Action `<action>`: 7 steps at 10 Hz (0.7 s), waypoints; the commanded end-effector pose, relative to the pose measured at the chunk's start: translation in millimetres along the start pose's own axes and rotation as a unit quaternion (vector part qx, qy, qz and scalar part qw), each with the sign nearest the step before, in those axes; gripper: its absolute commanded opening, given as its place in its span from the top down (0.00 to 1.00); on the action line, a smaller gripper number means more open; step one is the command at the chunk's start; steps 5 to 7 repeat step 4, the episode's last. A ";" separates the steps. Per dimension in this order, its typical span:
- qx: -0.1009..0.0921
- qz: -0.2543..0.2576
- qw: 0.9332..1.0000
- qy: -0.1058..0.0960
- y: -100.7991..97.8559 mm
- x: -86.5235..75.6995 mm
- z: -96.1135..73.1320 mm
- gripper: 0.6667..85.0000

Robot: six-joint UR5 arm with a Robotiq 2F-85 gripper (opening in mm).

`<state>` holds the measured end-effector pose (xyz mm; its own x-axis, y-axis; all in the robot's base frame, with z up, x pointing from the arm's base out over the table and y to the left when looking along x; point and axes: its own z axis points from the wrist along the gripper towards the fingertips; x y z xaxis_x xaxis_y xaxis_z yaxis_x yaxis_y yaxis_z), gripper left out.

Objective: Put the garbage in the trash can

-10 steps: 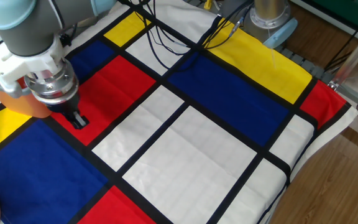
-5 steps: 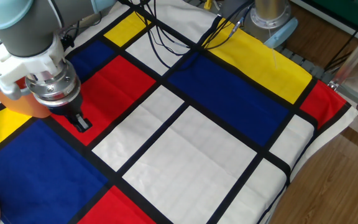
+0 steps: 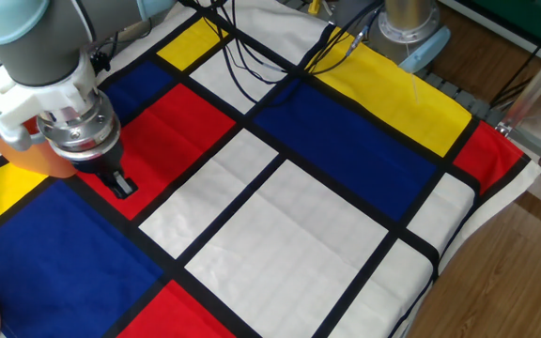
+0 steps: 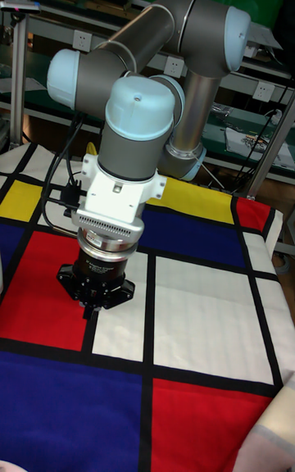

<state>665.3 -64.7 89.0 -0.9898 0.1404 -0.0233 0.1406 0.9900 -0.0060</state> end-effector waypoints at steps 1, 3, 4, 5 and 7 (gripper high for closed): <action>-0.005 -0.003 1.000 -0.002 1.5 -1.3 -1.3 1.00; -0.002 -0.007 1.000 -0.003 -3.1 -1.2 -1.1 1.00; -0.003 -0.010 1.000 -0.003 -3.0 -1.6 -1.1 1.00; -0.003 -0.010 1.000 -0.003 -3.0 -1.6 -1.1 1.00; -0.003 -0.010 1.000 -0.003 -3.0 -1.6 -1.1 1.00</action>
